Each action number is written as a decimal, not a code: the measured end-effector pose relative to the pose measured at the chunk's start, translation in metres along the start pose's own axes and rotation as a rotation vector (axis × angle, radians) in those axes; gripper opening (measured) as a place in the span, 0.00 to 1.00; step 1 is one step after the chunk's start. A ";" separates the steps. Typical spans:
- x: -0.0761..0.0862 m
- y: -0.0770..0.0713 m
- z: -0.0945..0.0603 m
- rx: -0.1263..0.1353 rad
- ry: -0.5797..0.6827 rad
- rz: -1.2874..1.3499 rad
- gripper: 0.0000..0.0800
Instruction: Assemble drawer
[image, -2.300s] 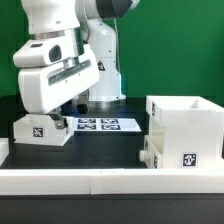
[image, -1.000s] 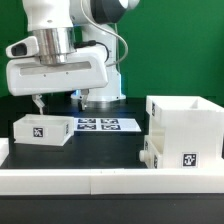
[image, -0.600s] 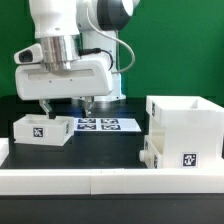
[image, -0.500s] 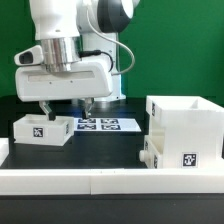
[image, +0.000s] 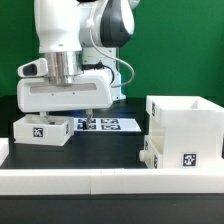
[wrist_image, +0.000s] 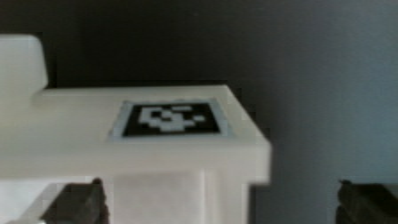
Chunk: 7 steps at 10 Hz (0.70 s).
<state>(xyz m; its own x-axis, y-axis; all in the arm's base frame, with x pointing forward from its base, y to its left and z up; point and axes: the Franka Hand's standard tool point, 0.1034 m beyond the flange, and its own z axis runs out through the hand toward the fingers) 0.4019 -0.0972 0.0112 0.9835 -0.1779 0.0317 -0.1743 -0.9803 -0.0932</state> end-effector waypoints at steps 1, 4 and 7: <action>-0.003 0.005 0.004 0.002 -0.007 -0.008 0.81; -0.005 0.008 0.005 0.003 -0.011 -0.012 0.68; -0.005 0.006 0.005 0.003 -0.012 -0.016 0.26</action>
Offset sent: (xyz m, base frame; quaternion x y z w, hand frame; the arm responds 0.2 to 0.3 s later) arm -0.0046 -0.0008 -0.0111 0.0009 0.0141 0.0015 0.9999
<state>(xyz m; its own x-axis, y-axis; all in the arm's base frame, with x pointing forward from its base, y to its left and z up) 0.3965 -0.1015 0.0051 0.9867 -0.1608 0.0215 -0.1581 -0.9827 -0.0962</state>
